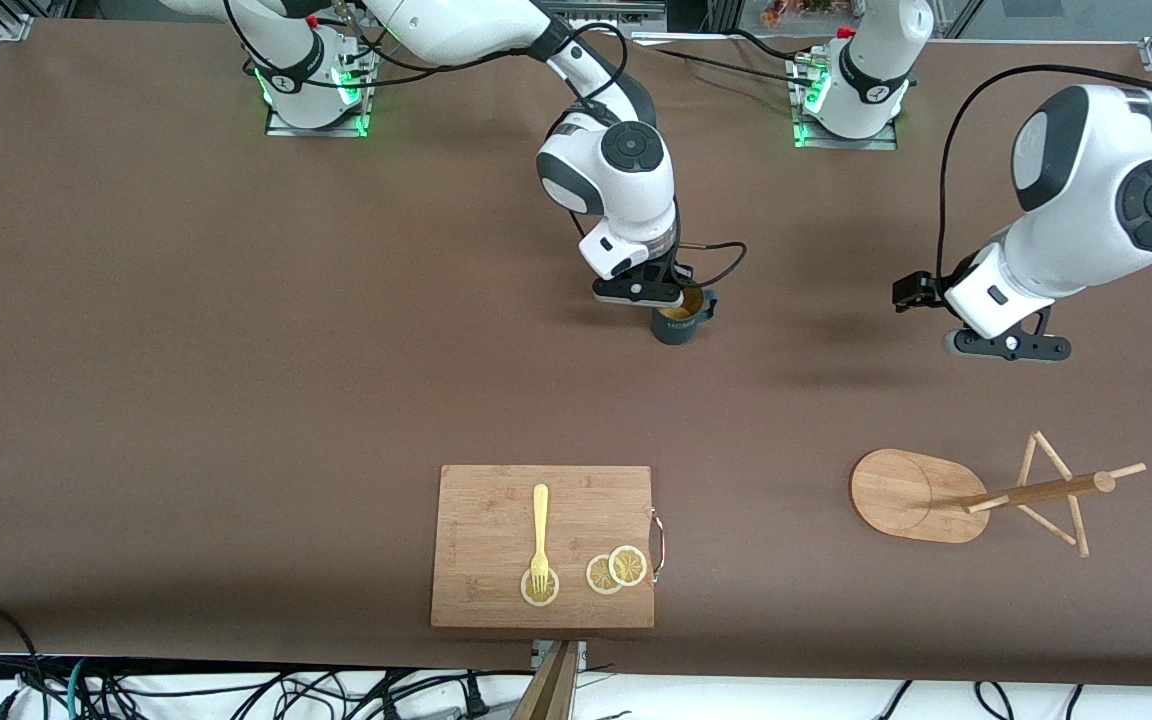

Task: Pass cup and hang on rack
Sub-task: 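Hold the mug with the right gripper while the left gripper approaches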

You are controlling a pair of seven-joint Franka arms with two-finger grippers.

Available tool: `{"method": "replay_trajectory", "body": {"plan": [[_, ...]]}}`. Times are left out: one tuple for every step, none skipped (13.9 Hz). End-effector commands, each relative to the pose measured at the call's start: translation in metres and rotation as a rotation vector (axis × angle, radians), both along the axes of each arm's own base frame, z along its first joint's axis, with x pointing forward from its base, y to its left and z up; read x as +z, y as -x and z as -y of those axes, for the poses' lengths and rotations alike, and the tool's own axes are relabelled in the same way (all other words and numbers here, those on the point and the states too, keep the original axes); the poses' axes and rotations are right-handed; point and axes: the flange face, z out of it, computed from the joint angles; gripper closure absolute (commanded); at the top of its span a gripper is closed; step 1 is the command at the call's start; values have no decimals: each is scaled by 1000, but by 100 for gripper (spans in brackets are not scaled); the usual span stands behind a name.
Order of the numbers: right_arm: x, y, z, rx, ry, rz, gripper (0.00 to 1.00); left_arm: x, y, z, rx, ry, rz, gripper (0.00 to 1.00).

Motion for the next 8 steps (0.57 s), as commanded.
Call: {"method": "replay_trajectory", "body": {"plan": [[11, -6, -2, 8, 10, 44, 0, -18, 20, -4, -18, 7, 38, 0], [12, -6, -2, 9, 12, 44, 0, -26, 24, -6, -15, 7, 53, 0], [25, -9, -1, 5, 2, 51, 0, -33, 28, -7, -15, 7, 59, 0], [38, -14, 6, -3, 18, 50, 0, -38, 30, -9, -42, 13, 62, 0], [57, -19, 14, -13, 44, 41, 0, -43, 31, -14, -71, 50, 69, 0], [81, -27, 26, -17, 65, 36, 0, -49, 31, -19, -79, 103, 85, 0], [104, -37, 43, -18, 88, 25, 0, -56, 32, -24, -99, 137, 96, 0], [123, -45, 60, -5, 127, 12, 0, -61, 33, -27, -126, 150, 100, 0]]}}
